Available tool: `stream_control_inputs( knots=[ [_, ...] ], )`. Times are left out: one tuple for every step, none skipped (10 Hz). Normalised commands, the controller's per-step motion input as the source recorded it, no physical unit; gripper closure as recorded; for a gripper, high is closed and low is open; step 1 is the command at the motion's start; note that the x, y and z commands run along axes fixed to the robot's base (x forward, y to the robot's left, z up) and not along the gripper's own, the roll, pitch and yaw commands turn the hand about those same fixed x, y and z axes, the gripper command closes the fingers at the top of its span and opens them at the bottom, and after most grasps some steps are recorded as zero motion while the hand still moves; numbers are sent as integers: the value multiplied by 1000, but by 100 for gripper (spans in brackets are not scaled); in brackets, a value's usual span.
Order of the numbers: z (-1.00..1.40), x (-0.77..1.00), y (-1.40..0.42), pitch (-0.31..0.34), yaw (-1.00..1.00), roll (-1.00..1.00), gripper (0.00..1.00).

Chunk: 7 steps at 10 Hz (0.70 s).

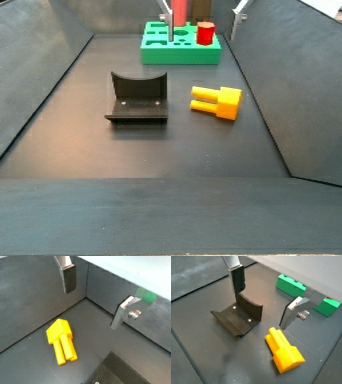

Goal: Pick up the 3 prong object. Move up. Rotate the 3 prong object. Place the 3 prong object on the fixture. Regrasp the 3 prong object. Move to above the board. Insert the 3 prong object.
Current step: Pick up the 3 prong object.

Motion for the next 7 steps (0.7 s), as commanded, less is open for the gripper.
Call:
stream_control_inputs(
  knots=[
    [-580,-557,-23,-133,506,6,0],
    [-849,-326,-254,0,851,170,0],
    [-771,-294,-249,0,880,157,0],
    [-546,-334,-323,-43,846,139,0],
    [-483,-414,-331,-81,823,143,0],
    [-526,-394,-257,-70,846,166,0],
    [-611,-366,-197,-73,877,183,0]
  ],
)
